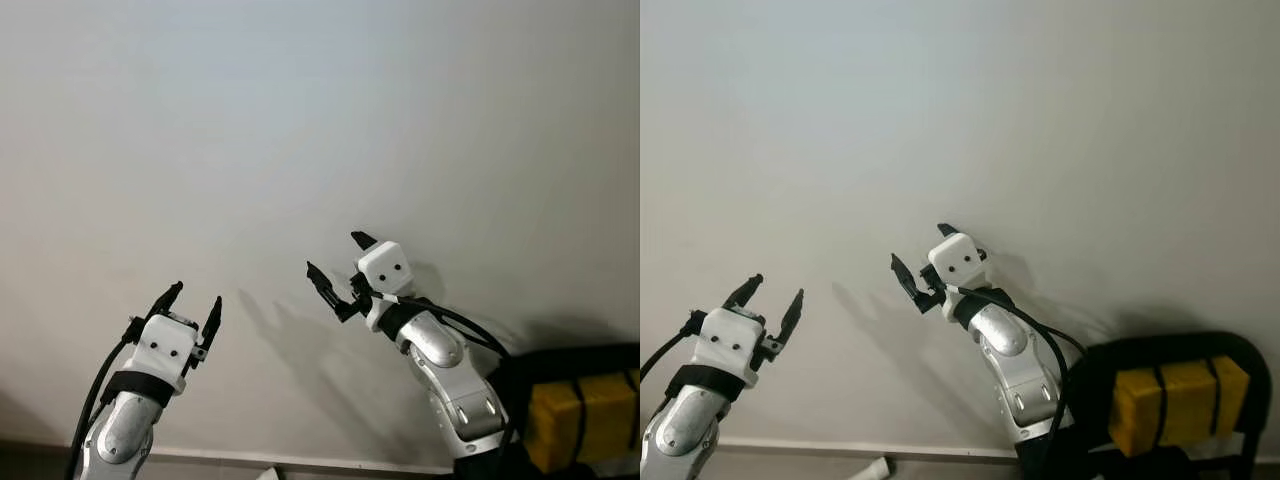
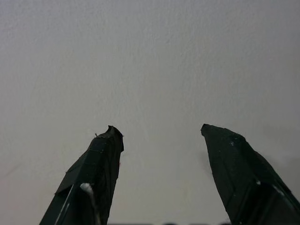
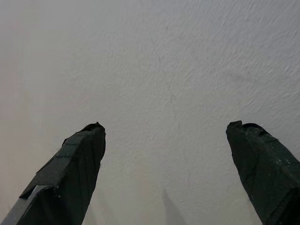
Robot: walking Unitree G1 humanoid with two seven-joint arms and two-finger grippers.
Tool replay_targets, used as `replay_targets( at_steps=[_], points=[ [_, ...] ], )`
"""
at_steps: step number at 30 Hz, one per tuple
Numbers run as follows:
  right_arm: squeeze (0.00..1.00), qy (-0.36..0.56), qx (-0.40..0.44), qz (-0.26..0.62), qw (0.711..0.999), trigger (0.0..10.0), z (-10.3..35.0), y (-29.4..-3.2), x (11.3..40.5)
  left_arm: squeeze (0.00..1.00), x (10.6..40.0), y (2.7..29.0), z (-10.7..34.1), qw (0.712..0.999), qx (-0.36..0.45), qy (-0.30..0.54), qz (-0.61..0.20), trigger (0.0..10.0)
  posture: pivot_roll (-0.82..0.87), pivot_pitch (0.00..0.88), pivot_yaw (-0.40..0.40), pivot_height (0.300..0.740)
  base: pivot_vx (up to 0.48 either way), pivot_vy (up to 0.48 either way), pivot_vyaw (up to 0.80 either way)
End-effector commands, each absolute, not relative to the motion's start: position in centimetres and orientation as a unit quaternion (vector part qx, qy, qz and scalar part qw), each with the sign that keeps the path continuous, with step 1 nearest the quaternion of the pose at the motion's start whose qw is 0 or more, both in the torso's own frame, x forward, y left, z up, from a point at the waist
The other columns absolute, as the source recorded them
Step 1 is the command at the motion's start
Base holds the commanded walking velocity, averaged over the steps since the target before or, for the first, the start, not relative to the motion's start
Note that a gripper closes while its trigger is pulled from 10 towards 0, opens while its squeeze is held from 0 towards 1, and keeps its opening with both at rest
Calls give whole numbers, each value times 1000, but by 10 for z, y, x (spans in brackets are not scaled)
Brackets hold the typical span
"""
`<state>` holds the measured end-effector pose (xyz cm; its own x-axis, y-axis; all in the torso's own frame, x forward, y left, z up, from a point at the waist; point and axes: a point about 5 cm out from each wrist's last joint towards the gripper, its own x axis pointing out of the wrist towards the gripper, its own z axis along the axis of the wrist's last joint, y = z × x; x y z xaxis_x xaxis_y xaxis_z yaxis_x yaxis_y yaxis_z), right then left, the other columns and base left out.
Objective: Building children table
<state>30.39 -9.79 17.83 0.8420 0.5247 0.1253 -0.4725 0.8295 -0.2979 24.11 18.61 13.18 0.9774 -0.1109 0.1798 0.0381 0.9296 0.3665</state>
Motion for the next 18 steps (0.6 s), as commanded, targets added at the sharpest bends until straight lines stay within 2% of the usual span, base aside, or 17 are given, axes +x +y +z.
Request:
replay_targets(
  at_steps=[1, 9, 11, 18],
  points=[
    [0, -98, -124, 245, 956, 10000, 175, -105, 303, 0, 246, 178, 135, 976, 183, -104, -55, 10000, -14, 0, -90, 740, 0, 0, 0],
    [0, -94, -114, 231, 962, 10000, 172, -107, 301, 0, 251, 184, 139, 976, 185, -104, -57, 10000, -32, 0, -63, 740, 0, 0, -53],
    [0, -94, -115, 230, 962, 10000, 172, -108, 302, 0, 251, 184, 139, 976, 184, -102, -57, 10000, -32, 0, -62, 740, 0, 0, -800],
    [0, -91, -110, 224, 964, 10000, 171, -110, 304, 0, 250, 185, 138, 978, 176, -96, -59, 10000, -39, 0, -58, 740, 0, 388, -800]
  ],
)
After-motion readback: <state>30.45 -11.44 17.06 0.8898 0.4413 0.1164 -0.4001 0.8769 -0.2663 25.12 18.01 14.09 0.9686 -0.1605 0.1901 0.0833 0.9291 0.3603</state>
